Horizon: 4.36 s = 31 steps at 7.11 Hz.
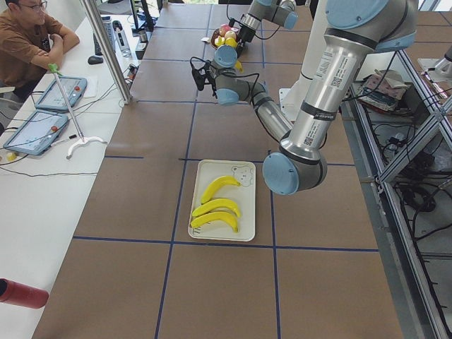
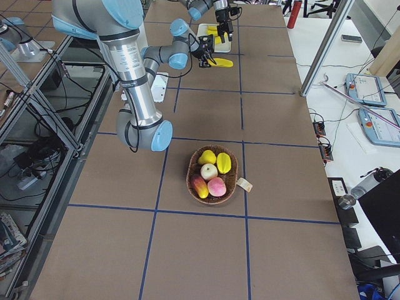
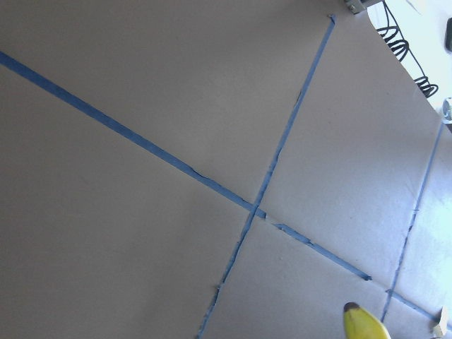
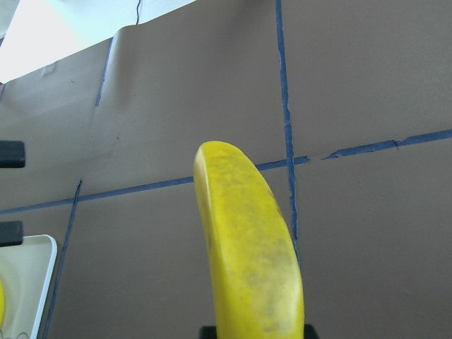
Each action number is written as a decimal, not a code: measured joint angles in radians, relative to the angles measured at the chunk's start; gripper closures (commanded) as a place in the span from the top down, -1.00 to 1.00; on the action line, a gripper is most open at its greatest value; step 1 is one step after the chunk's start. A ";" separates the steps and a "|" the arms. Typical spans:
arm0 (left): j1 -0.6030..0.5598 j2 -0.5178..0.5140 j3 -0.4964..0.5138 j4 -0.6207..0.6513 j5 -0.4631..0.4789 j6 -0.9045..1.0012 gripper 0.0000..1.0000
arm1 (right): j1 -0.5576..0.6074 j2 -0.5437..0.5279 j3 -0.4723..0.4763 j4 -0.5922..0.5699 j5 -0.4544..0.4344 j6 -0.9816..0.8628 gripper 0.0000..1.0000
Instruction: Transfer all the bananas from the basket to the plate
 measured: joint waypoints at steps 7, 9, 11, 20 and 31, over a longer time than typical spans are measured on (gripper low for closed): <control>0.136 -0.128 0.053 -0.047 0.092 -0.073 0.99 | -0.107 0.027 -0.002 0.004 -0.134 0.000 -0.98; 0.161 -0.129 0.058 -0.045 0.104 -0.084 0.98 | -0.108 0.028 -0.002 0.004 -0.144 0.000 -0.98; 0.190 -0.139 0.062 -0.044 0.145 -0.093 0.05 | -0.108 0.028 -0.001 0.004 -0.147 0.000 -0.98; 0.133 -0.112 0.066 -0.021 0.089 -0.056 -1.00 | -0.098 -0.008 0.087 -0.002 -0.119 -0.010 1.00; -0.095 0.364 0.052 0.242 0.002 0.572 -0.16 | -0.070 -0.105 0.159 -0.008 -0.089 -0.014 1.00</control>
